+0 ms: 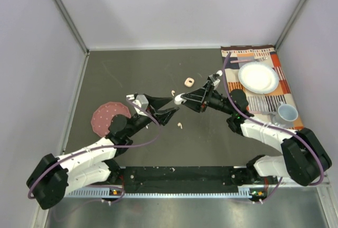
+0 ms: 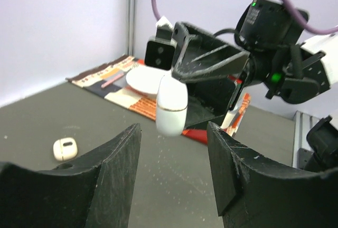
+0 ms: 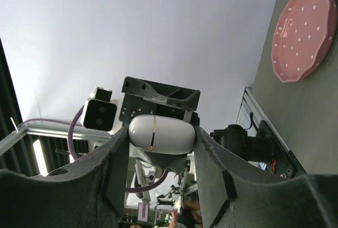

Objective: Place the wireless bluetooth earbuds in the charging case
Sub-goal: Pass from the left arm to the right

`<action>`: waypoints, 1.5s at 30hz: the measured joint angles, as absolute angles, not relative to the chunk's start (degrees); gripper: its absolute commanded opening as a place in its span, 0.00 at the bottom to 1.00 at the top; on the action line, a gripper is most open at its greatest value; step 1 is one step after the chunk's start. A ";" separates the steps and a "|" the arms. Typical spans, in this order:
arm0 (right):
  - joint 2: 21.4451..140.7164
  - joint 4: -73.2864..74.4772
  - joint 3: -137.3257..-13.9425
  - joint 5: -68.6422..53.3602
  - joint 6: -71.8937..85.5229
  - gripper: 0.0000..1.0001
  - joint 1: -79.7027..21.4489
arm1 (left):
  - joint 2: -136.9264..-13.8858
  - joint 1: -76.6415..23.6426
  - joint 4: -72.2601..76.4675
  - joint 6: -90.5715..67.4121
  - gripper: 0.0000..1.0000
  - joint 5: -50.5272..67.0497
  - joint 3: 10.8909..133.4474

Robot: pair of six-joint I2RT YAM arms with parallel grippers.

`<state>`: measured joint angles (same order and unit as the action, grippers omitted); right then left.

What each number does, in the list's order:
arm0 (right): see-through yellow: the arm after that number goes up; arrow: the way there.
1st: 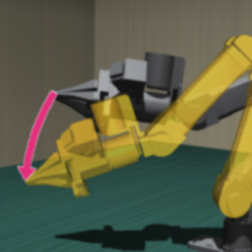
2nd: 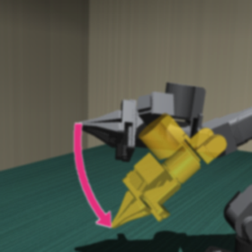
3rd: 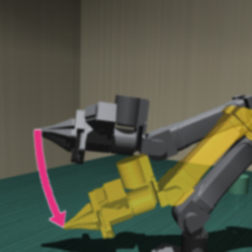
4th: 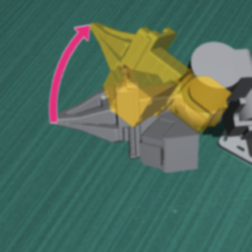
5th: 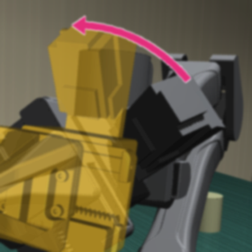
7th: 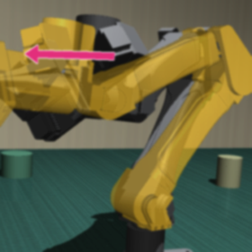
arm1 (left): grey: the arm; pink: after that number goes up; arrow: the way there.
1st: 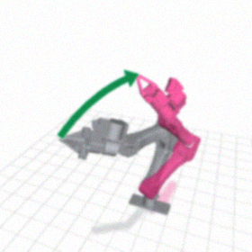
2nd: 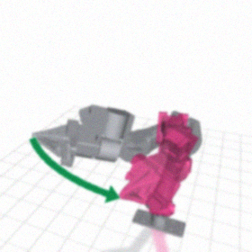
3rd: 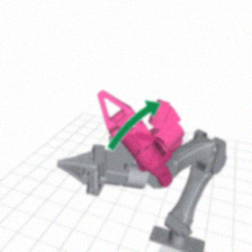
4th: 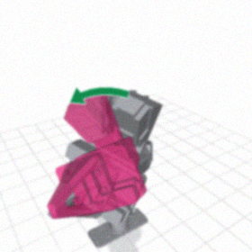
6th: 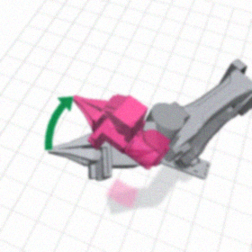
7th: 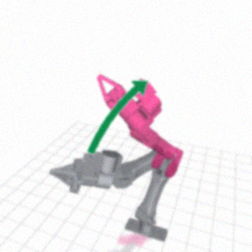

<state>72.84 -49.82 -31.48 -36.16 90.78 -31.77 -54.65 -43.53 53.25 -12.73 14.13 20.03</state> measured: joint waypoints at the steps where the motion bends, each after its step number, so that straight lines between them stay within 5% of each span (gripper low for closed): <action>1: 72.84 -50.02 -31.48 -36.14 90.94 0.26 -31.77 | -54.96 -43.55 54.70 -13.08 0.57 14.48 19.99; 45: 74.00 -53.80 -30.39 -36.29 93.10 0.27 -31.77 | -67.79 -43.40 69.14 -18.09 0.41 16.69 21.87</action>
